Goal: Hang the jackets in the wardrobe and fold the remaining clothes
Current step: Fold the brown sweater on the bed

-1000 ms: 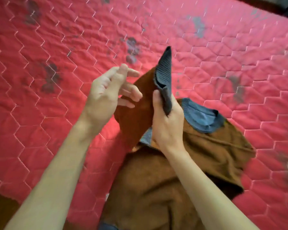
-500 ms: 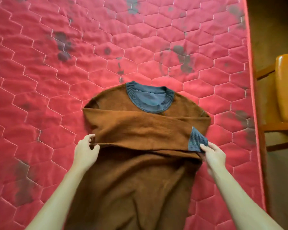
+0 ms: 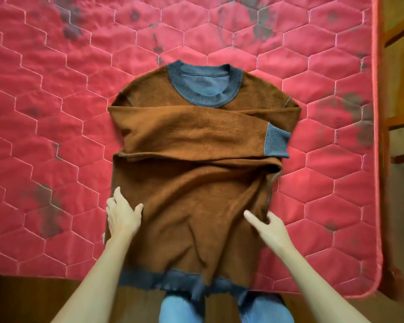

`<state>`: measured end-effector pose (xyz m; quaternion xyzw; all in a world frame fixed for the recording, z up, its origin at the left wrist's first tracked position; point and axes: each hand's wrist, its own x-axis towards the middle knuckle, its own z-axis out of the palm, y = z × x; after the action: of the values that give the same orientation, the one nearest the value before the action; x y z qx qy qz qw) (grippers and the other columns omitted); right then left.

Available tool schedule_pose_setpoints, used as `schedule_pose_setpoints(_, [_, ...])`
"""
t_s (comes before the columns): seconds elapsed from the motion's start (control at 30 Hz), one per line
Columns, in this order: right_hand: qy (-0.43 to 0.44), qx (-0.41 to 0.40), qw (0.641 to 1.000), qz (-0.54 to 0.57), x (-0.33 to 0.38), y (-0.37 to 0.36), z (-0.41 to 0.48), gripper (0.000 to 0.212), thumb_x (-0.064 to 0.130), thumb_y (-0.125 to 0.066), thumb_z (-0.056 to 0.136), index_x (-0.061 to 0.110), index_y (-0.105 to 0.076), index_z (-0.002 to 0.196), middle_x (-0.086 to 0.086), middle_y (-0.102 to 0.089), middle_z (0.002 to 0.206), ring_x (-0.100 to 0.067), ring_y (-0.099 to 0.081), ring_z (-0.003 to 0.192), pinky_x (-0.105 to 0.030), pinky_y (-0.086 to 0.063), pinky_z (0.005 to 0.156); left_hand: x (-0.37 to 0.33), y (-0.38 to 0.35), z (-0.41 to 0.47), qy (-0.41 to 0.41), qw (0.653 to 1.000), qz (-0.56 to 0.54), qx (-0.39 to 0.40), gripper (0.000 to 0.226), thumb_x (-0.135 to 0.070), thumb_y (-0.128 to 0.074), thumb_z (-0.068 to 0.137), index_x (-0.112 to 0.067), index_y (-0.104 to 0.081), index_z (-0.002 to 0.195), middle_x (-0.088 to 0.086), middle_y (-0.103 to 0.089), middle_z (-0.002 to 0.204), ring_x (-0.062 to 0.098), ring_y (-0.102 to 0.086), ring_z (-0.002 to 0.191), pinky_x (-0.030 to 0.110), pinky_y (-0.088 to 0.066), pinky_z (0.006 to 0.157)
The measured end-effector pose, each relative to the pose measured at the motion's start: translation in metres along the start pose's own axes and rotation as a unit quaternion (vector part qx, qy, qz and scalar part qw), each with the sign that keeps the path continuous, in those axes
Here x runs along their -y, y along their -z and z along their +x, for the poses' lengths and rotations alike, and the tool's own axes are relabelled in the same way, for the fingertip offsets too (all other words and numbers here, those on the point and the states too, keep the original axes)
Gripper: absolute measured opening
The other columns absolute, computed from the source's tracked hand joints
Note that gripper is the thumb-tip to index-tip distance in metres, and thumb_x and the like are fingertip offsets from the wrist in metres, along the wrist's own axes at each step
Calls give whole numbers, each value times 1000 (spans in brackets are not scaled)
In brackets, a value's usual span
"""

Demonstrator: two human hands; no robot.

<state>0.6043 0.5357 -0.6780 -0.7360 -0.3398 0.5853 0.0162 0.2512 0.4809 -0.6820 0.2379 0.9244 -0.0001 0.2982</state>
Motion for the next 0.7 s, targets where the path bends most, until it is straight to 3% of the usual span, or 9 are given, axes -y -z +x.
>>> schedule_pose_setpoints(0.13, [-6, 27, 997, -72, -41, -14, -16, 32, 20, -86, 75, 14, -71, 102, 2, -76, 97, -16, -71, 92, -39, -55, 92, 31, -4, -16, 21, 999, 17, -18, 79, -26, -74, 88, -10, -29, 151, 23, -40, 140, 41, -40, 129, 54, -38, 104])
schedule_pose_setpoints(0.3, [-22, 28, 998, -59, -81, -25, -41, 35, 14, -89, 70, 14, -68, 97, -3, -75, 98, -21, -72, 94, -40, -54, 96, 59, -7, -26, 21, 998, 27, -55, 82, -32, -79, 83, -9, -32, 147, 25, -39, 140, 43, -40, 128, 55, -38, 103])
schedule_pose_setpoints(0.4, [-37, 30, 998, -46, -101, -33, -65, 31, 13, -87, 73, 8, -69, 97, -3, -75, 93, -19, -72, 87, -41, -57, 91, 83, -7, -25, 49, 998, 14, -24, 79, -37, -78, 83, -4, -36, 141, 27, -46, 138, 45, -43, 129, 57, -40, 102])
schedule_pose_setpoints(0.5, [-26, -9, 998, -52, -114, -41, -91, 27, 19, -78, 85, 2, -57, 80, -2, -61, 77, -16, -58, 73, -34, -51, 78, 119, -6, -20, 31, 998, 15, 52, 71, -50, -75, 83, -4, -51, 131, 22, -60, 130, 44, -53, 123, 53, -46, 98])
schedule_pose_setpoints(0.6, [4, -35, 998, -48, -118, -46, -113, 15, 19, -64, 97, 5, -61, 99, -3, -62, 103, -24, -61, 102, -32, -43, 96, 146, 3, -22, -5, 995, -28, 99, 60, -55, -73, 83, -6, -63, 117, 16, -68, 120, 40, -59, 115, 48, -48, 97])
schedule_pose_setpoints(0.63, [4, -51, 997, -55, -121, -44, -116, 28, 20, -59, 99, -1, -62, 118, -7, -61, 113, -29, -58, 115, -34, -40, 100, 153, 8, -25, -14, 994, -39, 101, 57, -53, -72, 84, -7, -64, 115, 16, -69, 118, 39, -60, 113, 48, -48, 97])
schedule_pose_setpoints(0.7, [1, -88, 994, -72, -128, -38, -125, 42, 21, -55, 101, -6, -54, 133, -18, -59, 133, -36, -50, 130, -40, -37, 107, 166, 18, -30, -21, 993, -52, 99, 54, -50, -71, 86, -6, -64, 116, 17, -68, 118, 39, -61, 111, 49, -49, 97])
